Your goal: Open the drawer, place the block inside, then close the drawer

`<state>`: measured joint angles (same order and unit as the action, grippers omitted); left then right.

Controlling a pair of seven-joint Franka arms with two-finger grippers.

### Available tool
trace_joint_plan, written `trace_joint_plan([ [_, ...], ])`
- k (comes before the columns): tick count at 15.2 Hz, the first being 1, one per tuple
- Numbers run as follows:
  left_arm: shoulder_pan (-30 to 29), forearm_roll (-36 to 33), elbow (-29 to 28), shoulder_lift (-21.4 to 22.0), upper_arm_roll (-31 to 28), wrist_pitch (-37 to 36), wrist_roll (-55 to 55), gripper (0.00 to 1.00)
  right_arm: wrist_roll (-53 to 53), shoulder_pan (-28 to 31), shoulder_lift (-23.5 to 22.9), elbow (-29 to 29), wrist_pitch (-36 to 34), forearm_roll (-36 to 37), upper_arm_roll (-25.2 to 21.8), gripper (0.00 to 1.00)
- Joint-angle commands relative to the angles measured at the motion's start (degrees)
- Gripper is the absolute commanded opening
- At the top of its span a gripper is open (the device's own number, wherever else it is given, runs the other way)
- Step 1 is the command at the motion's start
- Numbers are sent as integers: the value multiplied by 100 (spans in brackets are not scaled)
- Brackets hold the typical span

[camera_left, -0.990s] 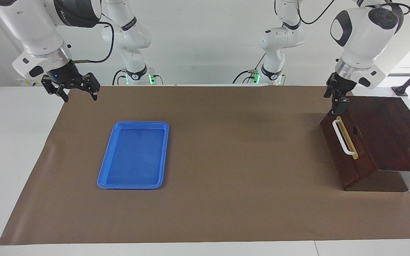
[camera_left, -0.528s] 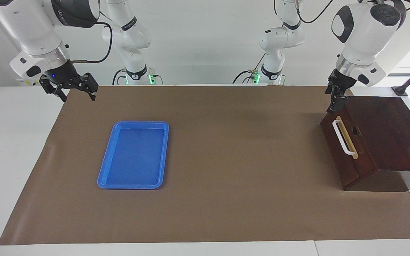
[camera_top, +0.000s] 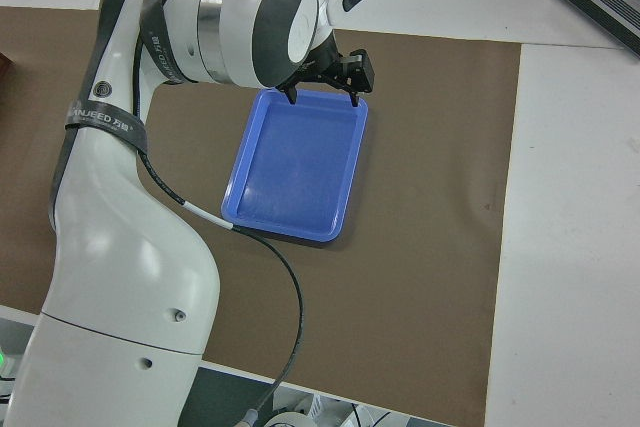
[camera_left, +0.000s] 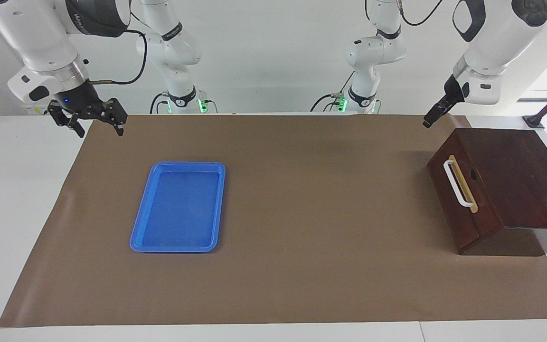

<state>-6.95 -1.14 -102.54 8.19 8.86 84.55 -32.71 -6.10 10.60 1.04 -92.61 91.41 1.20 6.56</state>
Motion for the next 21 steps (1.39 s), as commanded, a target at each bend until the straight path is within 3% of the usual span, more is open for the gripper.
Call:
trace_joint_plan([
  [1,-7,70,85,42,-77,-166,587,100,-102,100,142,-178,79,-85,39,100],
  [3,-17,70,199,25,-148,-167,1756,100,-120,118,116,-143,79,-94,39,100],
  [10,167,70,305,-230,-148,-175,2022,100,-84,83,125,-160,79,-94,39,100],
  [14,869,88,463,-450,-858,-184,2120,100,-102,109,125,-152,35,-94,39,100],
  [21,923,44,699,-669,-877,-315,2137,100,-120,109,151,-161,-263,-129,39,100],
])
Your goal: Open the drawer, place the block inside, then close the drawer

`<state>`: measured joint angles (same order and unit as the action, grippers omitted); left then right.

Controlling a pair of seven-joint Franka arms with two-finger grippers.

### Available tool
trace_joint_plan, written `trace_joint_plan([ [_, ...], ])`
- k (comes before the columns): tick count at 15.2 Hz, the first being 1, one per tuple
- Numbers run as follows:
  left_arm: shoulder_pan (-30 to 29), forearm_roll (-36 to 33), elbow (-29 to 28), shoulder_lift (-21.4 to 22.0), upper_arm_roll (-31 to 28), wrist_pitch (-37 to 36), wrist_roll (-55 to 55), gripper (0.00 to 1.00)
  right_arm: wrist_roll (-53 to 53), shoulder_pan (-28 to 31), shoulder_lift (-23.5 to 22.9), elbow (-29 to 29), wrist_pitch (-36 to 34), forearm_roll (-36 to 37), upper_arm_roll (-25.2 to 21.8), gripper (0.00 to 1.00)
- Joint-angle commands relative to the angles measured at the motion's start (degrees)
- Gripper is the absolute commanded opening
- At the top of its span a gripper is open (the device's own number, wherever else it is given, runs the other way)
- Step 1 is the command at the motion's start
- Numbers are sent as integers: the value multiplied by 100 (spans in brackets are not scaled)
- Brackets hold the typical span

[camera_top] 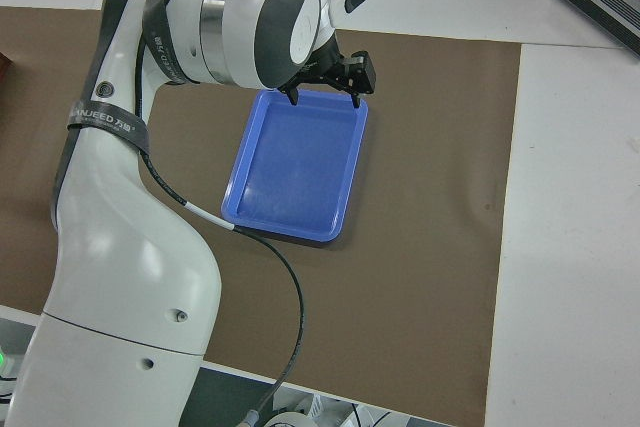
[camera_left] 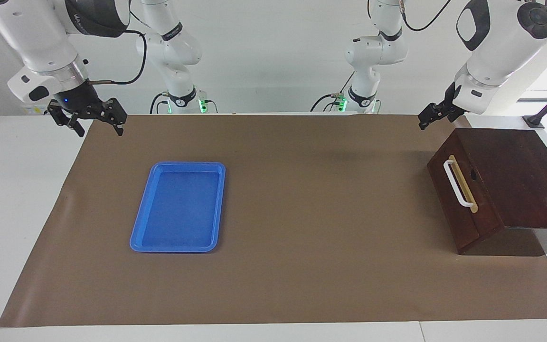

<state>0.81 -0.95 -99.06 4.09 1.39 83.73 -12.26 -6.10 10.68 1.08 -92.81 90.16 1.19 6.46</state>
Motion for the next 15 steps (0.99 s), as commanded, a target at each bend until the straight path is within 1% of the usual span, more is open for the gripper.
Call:
trace_joint_plan([
  [1,157,50,361,-277,-122,-235,93,100,-120,84,147,-132,-157,-137,57,100],
  [10,16,42,274,-163,-60,-270,207,100,-120,66,156,-141,-157,-146,57,100],
  [15,16,33,291,-189,-7,54,216,100,-120,66,147,-132,-130,-146,66,100],
])
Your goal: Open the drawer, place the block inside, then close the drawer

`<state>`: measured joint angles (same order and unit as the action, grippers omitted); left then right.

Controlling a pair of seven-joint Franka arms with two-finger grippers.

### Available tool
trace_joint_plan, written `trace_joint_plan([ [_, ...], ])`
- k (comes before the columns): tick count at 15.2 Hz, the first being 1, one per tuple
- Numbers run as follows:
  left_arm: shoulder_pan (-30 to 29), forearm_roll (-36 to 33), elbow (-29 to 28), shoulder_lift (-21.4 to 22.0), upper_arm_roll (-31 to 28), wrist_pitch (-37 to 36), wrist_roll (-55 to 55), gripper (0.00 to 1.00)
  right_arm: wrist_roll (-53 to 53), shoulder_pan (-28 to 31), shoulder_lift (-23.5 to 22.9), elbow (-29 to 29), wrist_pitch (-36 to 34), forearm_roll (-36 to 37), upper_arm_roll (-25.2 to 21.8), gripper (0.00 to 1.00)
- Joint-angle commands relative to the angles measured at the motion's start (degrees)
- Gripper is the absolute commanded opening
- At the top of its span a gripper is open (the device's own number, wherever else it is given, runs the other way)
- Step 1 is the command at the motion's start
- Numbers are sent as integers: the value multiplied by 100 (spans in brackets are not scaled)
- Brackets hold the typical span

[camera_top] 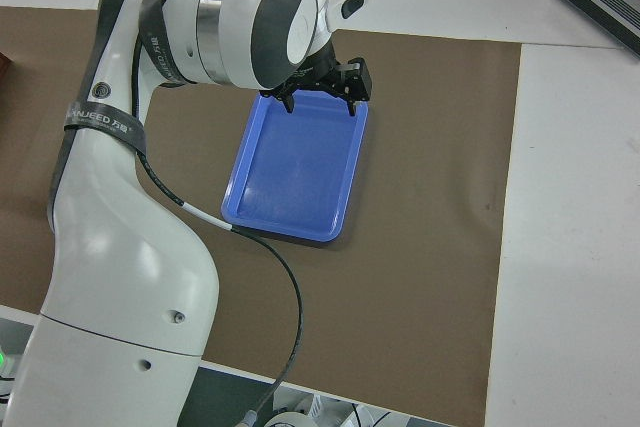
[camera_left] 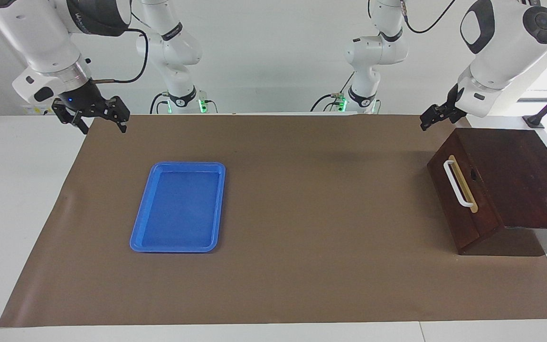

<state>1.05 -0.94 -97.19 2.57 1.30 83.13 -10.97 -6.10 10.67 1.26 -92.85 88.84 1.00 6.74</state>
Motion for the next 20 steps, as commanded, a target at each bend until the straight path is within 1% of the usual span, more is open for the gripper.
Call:
trace_joint_plan([
  [1,-17,42,113,-20,-7,168,87,100,-120,67,129,-128,11,-126,37,100],
  [20,-79,51,139,33,-51,177,95,100,-128,76,120,-110,37,-126,46,100],
])
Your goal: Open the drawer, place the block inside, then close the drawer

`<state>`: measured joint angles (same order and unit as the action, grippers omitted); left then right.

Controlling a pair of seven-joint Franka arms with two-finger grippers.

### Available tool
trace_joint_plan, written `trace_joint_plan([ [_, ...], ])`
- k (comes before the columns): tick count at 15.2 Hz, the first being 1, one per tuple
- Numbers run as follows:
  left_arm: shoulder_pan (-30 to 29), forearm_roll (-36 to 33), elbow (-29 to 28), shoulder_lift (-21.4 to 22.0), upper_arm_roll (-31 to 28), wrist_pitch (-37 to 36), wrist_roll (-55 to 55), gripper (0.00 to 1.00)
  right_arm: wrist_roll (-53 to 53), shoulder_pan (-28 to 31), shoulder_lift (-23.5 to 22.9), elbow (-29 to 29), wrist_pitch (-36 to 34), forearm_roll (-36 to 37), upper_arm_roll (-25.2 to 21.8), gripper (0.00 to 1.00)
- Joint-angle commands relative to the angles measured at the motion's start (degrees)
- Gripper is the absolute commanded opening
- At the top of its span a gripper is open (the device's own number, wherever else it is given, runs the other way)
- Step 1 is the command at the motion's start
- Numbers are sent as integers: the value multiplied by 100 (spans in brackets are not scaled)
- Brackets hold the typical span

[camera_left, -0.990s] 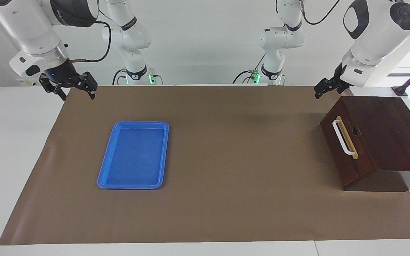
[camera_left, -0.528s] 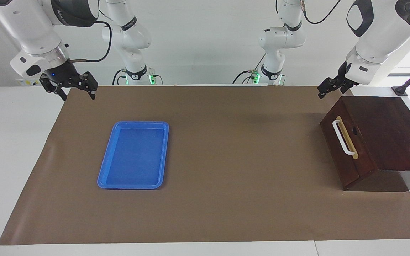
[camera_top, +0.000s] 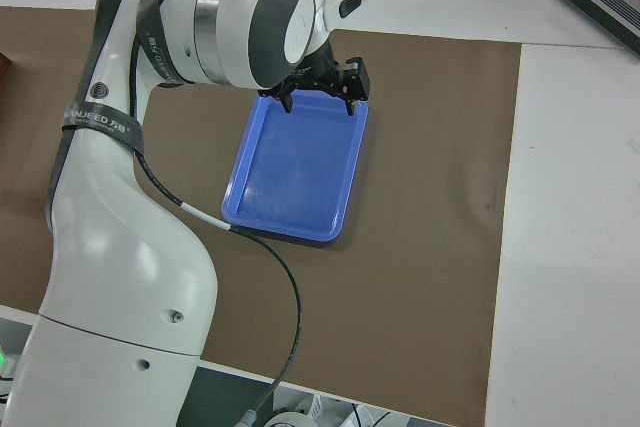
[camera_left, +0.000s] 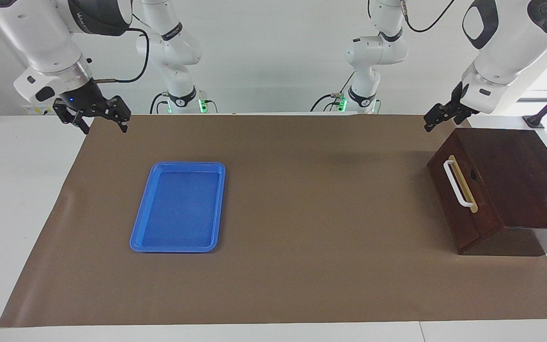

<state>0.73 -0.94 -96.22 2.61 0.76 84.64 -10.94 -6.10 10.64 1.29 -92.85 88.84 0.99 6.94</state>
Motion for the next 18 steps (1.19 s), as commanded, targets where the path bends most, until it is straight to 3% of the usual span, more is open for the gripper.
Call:
trace_joint_plan([
  [1,-46,51,42,29,3,26,92,100,-128,78,109,-102,37,-126,26,100],
  [18,-29,51,50,29,11,78,83,100,-128,140,109,-101,28,-126,-9,100],
])
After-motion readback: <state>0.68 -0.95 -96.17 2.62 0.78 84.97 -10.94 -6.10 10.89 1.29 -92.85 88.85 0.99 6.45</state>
